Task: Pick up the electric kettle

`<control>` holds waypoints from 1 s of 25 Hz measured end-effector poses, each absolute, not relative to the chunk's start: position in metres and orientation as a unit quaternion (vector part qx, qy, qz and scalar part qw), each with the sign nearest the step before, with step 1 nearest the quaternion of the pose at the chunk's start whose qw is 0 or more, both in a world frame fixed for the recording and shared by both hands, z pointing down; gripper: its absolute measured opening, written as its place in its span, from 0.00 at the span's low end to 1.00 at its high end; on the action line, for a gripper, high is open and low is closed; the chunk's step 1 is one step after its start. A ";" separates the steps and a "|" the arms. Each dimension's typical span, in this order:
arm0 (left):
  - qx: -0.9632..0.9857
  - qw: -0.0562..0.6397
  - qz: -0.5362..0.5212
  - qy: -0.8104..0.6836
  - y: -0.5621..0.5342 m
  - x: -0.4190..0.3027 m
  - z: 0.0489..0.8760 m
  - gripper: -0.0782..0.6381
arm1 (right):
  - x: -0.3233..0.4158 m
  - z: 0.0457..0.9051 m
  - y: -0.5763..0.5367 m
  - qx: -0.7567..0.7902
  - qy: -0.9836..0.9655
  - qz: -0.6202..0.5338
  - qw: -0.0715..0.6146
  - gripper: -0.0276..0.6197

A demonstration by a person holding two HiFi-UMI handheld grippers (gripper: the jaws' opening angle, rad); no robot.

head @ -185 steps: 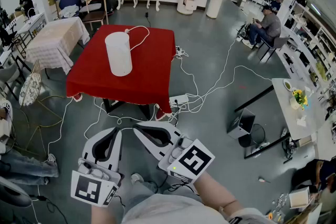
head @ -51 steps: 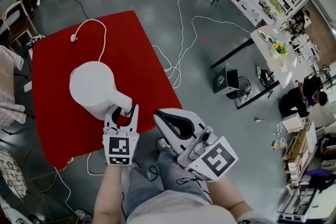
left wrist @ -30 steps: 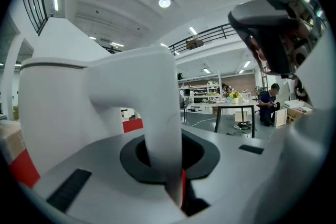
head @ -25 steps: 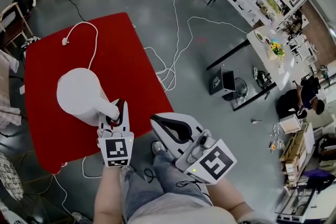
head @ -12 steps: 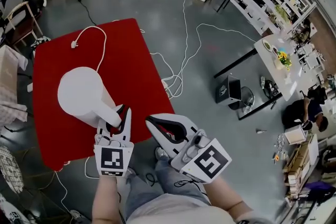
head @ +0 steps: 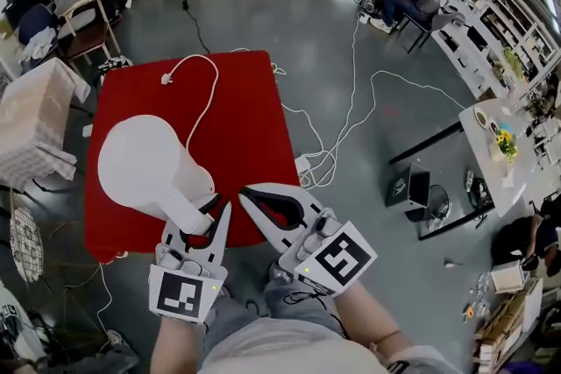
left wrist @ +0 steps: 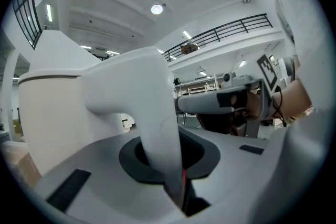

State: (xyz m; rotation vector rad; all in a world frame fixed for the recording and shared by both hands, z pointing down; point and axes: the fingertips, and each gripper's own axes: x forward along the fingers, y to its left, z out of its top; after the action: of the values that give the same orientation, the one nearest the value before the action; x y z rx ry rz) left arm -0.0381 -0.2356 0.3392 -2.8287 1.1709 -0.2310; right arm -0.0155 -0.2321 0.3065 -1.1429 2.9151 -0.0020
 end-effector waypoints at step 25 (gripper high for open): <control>-0.836 0.027 -0.063 0.544 -0.187 -0.071 0.292 0.17 | -0.052 0.295 -0.200 -0.169 0.985 0.017 0.010 0.05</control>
State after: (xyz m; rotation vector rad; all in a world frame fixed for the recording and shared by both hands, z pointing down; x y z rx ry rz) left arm -0.0713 -0.1870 0.2924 -2.5822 1.6816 -0.1940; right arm -0.0521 -0.2001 0.2946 -0.5285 3.0751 0.0530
